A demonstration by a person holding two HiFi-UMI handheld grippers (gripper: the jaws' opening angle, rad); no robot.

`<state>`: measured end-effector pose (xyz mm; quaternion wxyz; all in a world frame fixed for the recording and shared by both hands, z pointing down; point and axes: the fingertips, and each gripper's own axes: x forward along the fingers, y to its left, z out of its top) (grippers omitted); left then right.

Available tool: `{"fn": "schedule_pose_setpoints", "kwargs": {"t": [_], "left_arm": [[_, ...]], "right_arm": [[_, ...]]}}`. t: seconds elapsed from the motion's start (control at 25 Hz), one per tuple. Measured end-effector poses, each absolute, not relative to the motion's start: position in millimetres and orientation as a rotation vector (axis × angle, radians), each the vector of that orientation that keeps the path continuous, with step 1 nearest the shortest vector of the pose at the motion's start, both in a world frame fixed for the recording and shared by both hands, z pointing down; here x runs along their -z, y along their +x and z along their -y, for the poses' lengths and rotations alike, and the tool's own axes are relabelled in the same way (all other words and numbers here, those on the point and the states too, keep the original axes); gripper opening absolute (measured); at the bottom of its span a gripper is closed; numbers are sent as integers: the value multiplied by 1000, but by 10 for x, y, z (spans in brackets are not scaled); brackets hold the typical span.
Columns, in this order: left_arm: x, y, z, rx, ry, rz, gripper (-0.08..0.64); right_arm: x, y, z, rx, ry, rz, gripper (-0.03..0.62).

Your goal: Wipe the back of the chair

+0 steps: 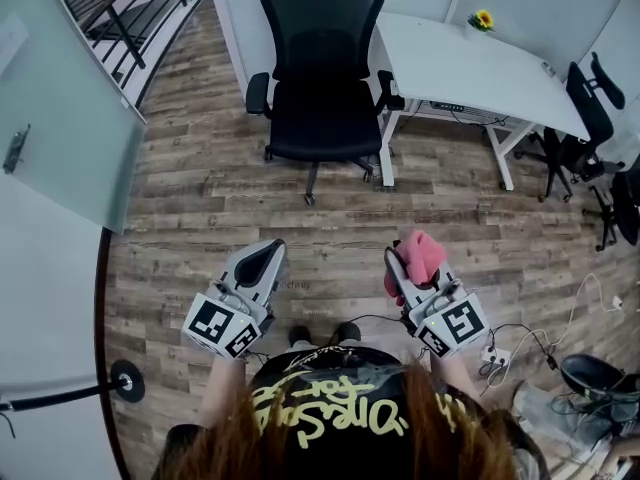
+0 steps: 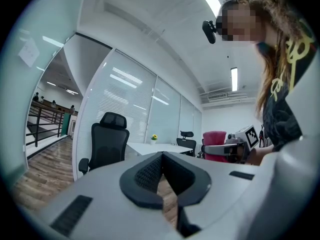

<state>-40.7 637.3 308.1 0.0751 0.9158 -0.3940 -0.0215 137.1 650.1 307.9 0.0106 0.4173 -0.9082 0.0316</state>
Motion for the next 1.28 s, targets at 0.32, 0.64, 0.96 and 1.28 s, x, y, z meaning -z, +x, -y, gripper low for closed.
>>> {"fn": "schedule_pose_setpoints", "kwargs": {"t": [0.32, 0.64, 0.96, 1.28], "left_arm": [[-3104, -592, -6436, 47, 2764, 1154, -11], [-3213, -944, -6470, 13, 2759, 1112, -11], [-3359, -1098, -6483, -16, 2753, 1016, -11], [-3339, -1011, -6191, 19, 2747, 1050, -11]], "right_arm": [[-3121, 1190, -6537, -104, 1316, 2812, 58], [-3163, 853, -6604, -90, 1336, 2813, 58], [-3401, 693, -6733, -157, 1429, 2762, 58], [-3240, 678, -6307, -87, 1420, 2809, 58]]}}
